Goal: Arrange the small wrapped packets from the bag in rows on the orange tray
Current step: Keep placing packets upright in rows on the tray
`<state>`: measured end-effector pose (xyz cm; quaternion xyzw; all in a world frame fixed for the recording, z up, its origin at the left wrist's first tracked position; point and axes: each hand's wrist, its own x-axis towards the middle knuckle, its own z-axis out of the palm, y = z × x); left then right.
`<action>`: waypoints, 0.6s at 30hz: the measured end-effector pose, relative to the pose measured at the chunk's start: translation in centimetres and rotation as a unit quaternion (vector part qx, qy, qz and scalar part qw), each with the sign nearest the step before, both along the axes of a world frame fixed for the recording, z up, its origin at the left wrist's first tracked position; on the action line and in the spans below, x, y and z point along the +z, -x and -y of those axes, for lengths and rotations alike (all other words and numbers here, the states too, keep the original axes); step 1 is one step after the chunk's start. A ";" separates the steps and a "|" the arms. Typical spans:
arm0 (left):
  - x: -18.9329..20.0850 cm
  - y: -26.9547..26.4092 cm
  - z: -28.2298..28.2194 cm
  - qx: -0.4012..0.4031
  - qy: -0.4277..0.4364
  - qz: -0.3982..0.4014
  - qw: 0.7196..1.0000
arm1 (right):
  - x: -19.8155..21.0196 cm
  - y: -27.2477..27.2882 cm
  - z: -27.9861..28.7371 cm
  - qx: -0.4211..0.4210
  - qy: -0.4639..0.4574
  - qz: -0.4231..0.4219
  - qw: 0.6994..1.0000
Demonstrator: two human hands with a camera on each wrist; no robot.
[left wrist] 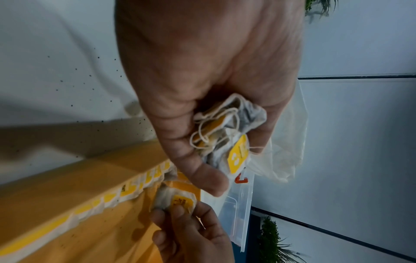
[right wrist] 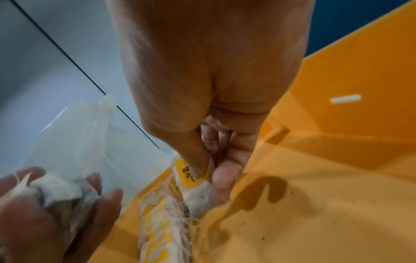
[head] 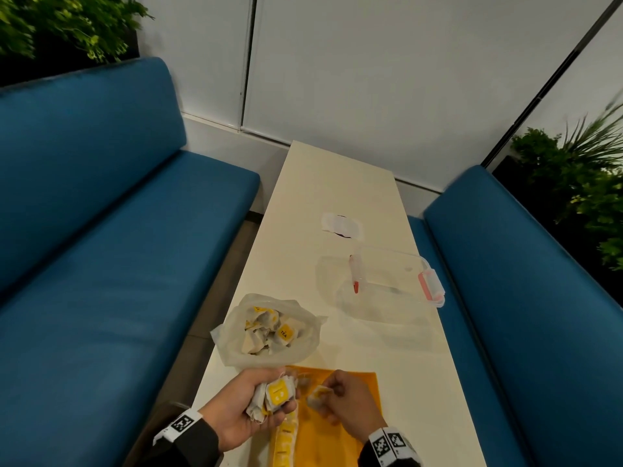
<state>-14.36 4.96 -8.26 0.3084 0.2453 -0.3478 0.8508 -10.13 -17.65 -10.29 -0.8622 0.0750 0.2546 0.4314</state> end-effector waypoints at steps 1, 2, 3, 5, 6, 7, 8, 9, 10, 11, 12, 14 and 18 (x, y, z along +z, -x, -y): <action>0.0 0.0 0.0 -0.002 -0.002 -0.001 1.000 | -0.4 -0.1 -0.2 0.001 0.015 0.000 1.000; -0.1 0.0 -0.1 -0.003 -0.003 -0.001 1.000 | -0.8 -0.3 -0.3 0.001 0.031 0.003 1.000; -0.1 0.0 -0.1 -0.004 -0.003 0.000 1.000 | -1.5 -0.5 -0.2 0.003 0.046 0.008 0.999; 0.0 0.0 -0.1 -0.006 -0.001 0.000 1.000 | -2.4 -0.8 -0.4 0.004 0.064 0.014 0.998; 0.1 0.0 -0.1 -0.007 -0.001 0.000 1.000 | -2.4 -0.8 -0.6 -0.001 0.064 0.016 0.998; 0.2 0.0 -0.1 -0.006 -0.001 0.000 1.000 | -2.3 -0.8 -0.9 -0.008 0.062 0.018 0.998; 0.3 0.0 -0.1 -0.005 -0.002 0.000 1.000 | -2.3 -0.8 -1.1 -0.018 0.058 0.018 0.998; 0.3 0.0 -0.1 -0.004 -0.002 0.000 1.000 | -2.3 -0.7 -1.3 -0.032 0.049 0.020 0.998; 0.3 0.0 -0.1 -0.005 -0.003 0.000 1.000 | -2.4 -0.7 -1.4 -0.047 0.042 0.020 0.998; 0.3 0.1 -0.1 -0.006 -0.004 0.001 1.000 | -2.6 -0.7 -1.5 -0.062 0.037 0.021 0.997; 0.3 0.1 -0.2 -0.008 -0.005 0.001 1.000 | -2.7 -0.7 -1.6 -0.075 0.031 0.022 0.996; 0.4 0.1 -0.2 -0.011 -0.004 0.002 1.000 | -3.0 -0.7 -1.8 -0.097 0.023 0.021 0.995; 0.2 0.1 -0.2 -0.011 -0.012 0.000 1.000 | -3.5 -0.7 -2.2 -0.144 -0.007 0.010 0.990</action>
